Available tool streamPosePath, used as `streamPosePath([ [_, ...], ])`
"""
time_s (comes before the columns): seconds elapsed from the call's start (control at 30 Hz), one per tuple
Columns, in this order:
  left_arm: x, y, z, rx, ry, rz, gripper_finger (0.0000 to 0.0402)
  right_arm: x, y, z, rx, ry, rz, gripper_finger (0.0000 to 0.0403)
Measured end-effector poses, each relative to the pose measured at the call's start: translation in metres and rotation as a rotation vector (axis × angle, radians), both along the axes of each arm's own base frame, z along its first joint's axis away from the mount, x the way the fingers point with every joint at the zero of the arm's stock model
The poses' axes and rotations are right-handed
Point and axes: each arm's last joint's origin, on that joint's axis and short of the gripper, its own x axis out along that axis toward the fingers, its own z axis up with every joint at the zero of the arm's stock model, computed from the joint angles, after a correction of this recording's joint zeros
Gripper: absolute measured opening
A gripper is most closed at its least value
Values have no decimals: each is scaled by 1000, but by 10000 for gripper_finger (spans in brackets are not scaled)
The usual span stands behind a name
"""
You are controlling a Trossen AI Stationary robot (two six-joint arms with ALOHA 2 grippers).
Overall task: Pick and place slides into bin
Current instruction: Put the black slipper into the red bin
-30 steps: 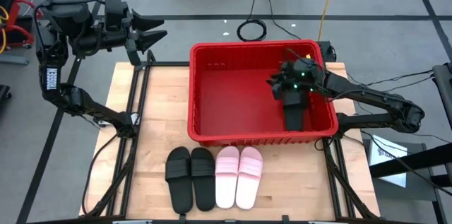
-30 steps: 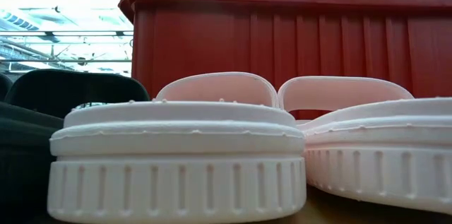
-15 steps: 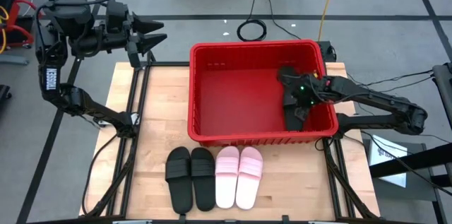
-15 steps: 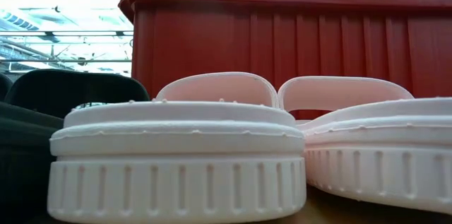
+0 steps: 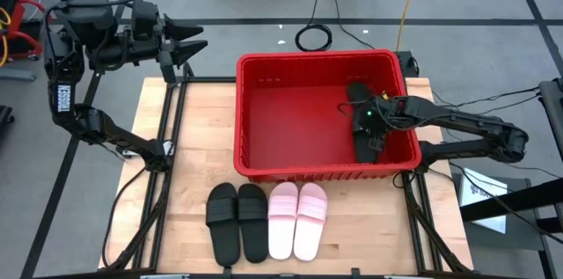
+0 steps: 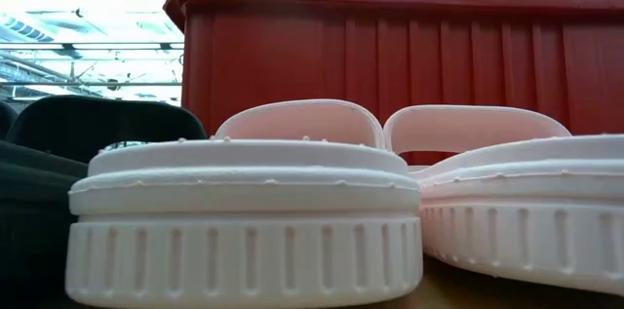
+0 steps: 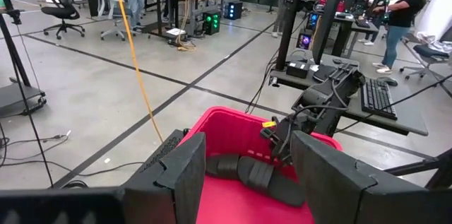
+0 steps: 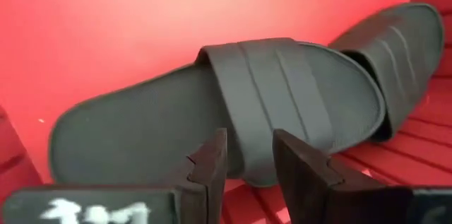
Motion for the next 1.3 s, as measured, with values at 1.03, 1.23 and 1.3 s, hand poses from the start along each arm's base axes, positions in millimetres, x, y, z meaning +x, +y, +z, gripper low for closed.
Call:
streamPosePath([
  [1.03,4,2,-1,8,12,26,205,1,-5,-31,-257,117,-18,96],
  [1.23,4,2,-1,-3,8,27,205,2,-2,-33,-179,100,39,25],
  [1.3,4,2,-1,-4,7,28,205,0,-2,-33,-171,110,41,9],
])
